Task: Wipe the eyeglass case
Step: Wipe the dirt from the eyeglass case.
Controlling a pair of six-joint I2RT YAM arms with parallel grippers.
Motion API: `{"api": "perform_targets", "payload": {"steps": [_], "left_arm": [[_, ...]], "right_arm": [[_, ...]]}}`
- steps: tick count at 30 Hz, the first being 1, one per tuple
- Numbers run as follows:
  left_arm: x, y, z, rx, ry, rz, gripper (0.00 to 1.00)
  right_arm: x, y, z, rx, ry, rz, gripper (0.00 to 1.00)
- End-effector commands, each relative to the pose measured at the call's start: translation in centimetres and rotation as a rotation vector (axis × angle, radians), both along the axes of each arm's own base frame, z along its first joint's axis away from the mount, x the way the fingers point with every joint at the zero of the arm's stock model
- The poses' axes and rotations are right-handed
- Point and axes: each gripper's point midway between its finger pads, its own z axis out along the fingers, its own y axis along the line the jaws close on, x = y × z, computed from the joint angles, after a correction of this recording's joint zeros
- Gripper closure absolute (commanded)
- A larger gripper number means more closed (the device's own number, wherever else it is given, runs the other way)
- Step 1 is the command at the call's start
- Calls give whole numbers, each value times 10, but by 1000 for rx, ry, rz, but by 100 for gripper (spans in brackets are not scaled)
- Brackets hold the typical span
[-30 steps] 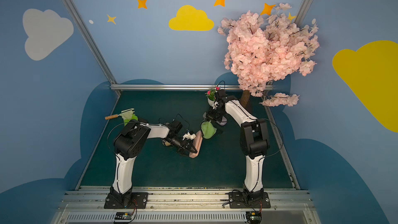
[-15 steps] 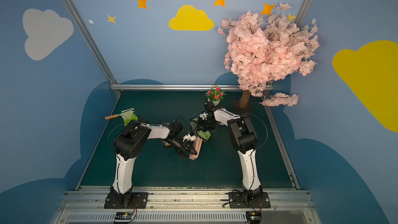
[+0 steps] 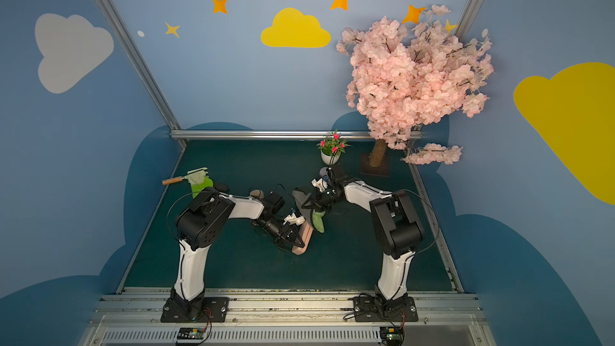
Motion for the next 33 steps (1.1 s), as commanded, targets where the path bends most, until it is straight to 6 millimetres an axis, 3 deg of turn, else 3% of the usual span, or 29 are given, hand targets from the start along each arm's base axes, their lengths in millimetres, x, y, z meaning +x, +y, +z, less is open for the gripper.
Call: {"api": "perform_targets", "payload": {"steps": [1,4,8,10,12,15,18,21,25,28,31,33], "left_arm": [[21,22,-46,231,23,114,97],[25,20,-44,222,25,127,97],[27,16,-43,220,18,127,97],[27,16,-43,222,18,126,97],[26,16,-41,221,13,124,97],[23,19,-42,229,14,124,97],[21,22,-45,245,17,125,97],[25,24,-44,281,-15,127,97],[37,27,-34,353,-107,141,81],[45,22,-24,381,-169,147,64],[47,15,-19,409,-254,120,41],[46,11,-17,421,-291,109,35]], "right_arm": [[-50,-13,-12,-39,252,-21,100],[-67,-2,-17,-55,275,3,100],[-92,34,-25,27,348,56,100],[-95,40,-31,51,380,62,100],[-82,21,-46,-4,381,11,100],[-43,-34,-76,-178,354,-138,100],[-6,-71,-86,-318,290,-227,100],[15,-76,-72,-387,211,-210,100],[29,-58,-22,-302,77,-167,100],[18,-46,4,-233,58,-127,100],[7,-49,10,-217,66,-127,100],[2,-55,11,-213,76,-139,100]]}}
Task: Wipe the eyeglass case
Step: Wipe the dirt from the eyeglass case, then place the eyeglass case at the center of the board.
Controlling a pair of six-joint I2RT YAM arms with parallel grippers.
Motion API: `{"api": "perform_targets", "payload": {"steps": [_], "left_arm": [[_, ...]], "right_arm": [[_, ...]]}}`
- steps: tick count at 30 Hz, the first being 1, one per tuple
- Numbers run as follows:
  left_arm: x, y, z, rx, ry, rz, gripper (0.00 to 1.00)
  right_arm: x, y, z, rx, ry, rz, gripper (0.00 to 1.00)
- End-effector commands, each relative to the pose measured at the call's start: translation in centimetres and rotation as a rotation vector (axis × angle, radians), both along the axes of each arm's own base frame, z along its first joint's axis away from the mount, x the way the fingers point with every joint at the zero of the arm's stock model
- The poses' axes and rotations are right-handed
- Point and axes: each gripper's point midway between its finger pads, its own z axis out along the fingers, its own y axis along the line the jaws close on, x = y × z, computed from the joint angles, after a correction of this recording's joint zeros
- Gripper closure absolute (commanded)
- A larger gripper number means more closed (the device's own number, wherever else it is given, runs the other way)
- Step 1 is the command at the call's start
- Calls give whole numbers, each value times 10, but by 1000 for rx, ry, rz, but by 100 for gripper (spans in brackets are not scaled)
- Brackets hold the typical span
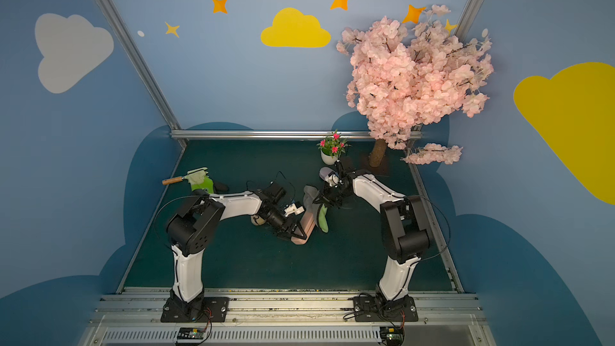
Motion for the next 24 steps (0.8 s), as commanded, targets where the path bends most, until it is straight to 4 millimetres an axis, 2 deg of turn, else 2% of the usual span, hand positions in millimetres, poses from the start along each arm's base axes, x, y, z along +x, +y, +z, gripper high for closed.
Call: {"api": "perform_targets", "payload": {"steps": [1,2,6,7,9,12,14,16,18,20,22,24], "left_arm": [[9,13,-17,177,-79,40,33],[10,14,-17,187,-91,42,31],[21,19,-7,238,-209,64,14],[24,19,-2,239,-251,67,0],[26,17,6,225,-305,72,0],[27,17,7,216,-313,71,0],[26,16,3,221,-311,62,0],[25,14,0,224,-310,52,0],[25,11,0,231,-321,46,0],[28,12,3,238,-341,52,0],[30,16,11,254,-375,61,0],[33,28,25,289,-441,67,0]], "right_arm": [[-27,-15,-3,-34,68,4,100],[-28,-17,-3,-34,67,-2,100],[-27,-25,3,-7,53,-27,100],[-27,-26,5,-2,50,-31,100],[-29,-23,11,21,52,-34,100],[-41,-2,16,76,79,-1,100],[-56,15,11,83,109,33,100],[-73,35,-3,105,160,68,100],[-91,38,-33,68,240,90,100],[-102,26,-69,2,320,73,100],[-107,3,-104,-49,399,21,100],[-108,-14,-123,-70,431,-28,100]]}}
